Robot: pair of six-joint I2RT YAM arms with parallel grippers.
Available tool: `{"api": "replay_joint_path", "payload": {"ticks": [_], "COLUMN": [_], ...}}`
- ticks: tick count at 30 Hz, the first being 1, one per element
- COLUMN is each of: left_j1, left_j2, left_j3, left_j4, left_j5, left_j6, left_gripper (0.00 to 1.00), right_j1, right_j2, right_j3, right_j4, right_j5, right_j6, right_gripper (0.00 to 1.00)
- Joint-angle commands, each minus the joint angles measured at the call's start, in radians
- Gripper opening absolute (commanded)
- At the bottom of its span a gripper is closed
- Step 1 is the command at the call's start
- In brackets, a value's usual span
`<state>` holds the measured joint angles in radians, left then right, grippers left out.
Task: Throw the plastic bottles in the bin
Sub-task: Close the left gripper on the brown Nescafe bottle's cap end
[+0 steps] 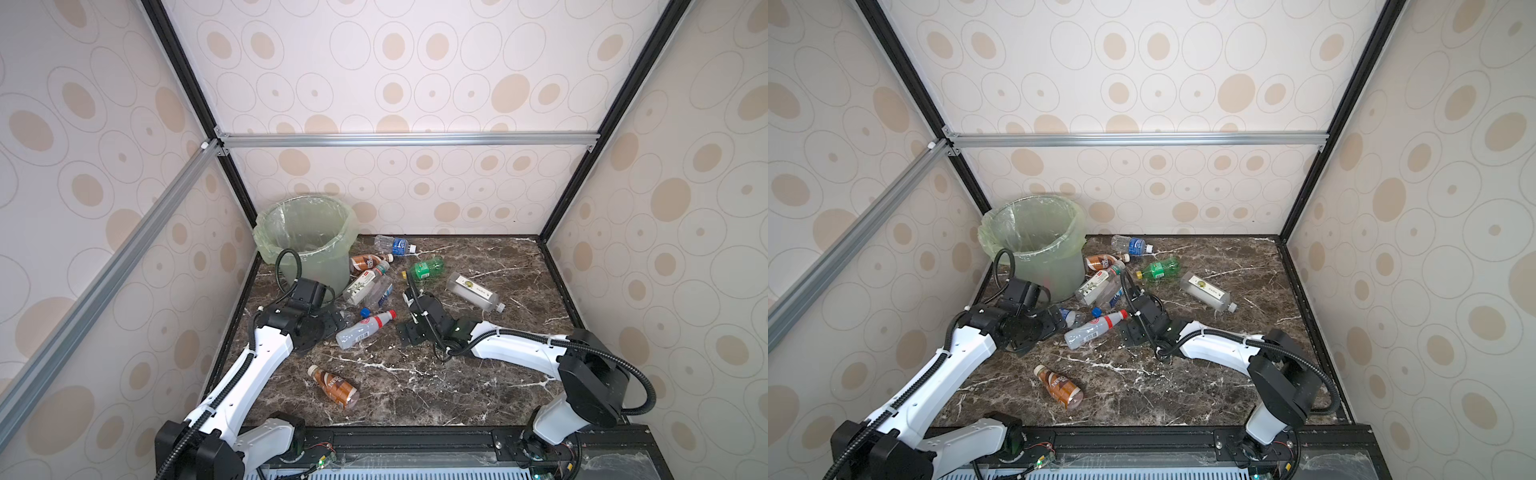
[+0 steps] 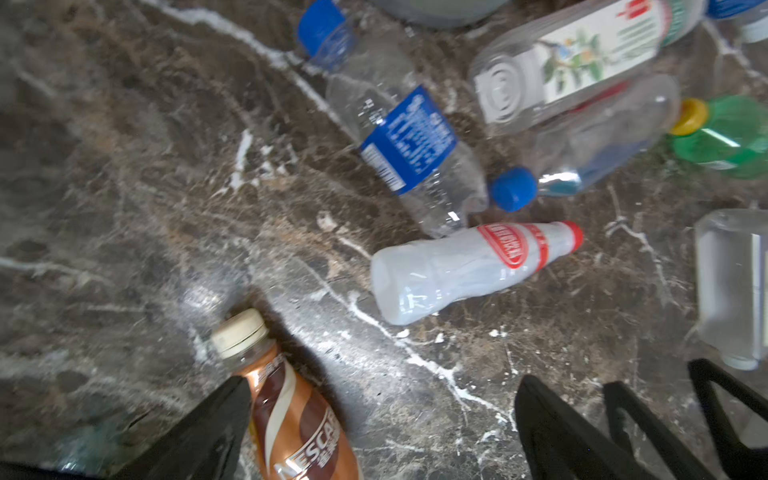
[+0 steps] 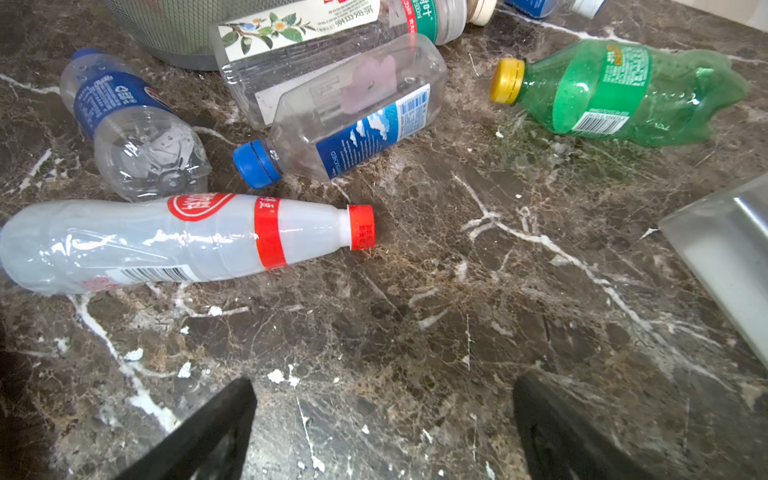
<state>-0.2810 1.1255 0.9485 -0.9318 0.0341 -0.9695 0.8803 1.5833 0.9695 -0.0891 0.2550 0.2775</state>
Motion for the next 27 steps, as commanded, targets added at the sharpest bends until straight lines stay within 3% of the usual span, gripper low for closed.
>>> {"api": "replay_joint_path", "payload": {"ticks": [1,15,27], "left_j1": [0.010,0.032,0.036], "left_j2": [-0.013,-0.119,-0.026], "left_j3": [-0.040,-0.336,-0.425], "left_j4": [-0.125,0.074,0.258], "left_j5": [-0.073,0.058,0.081], "left_j6": [-0.137,-0.302,-0.334], "left_gripper": [0.99,0.88,0.78], "right_j1": [-0.006,-0.033,-0.042], "right_j2": [-0.036,-0.052,-0.088], "right_j3": [-0.025,-0.082,-0.114], "right_j4": [0.008,0.064,0.080], "right_j5": [-0.009,-0.030,-0.010], "right_j6": [-0.020,-0.001,-0.001], "right_gripper": [1.00,1.00,1.00]}}
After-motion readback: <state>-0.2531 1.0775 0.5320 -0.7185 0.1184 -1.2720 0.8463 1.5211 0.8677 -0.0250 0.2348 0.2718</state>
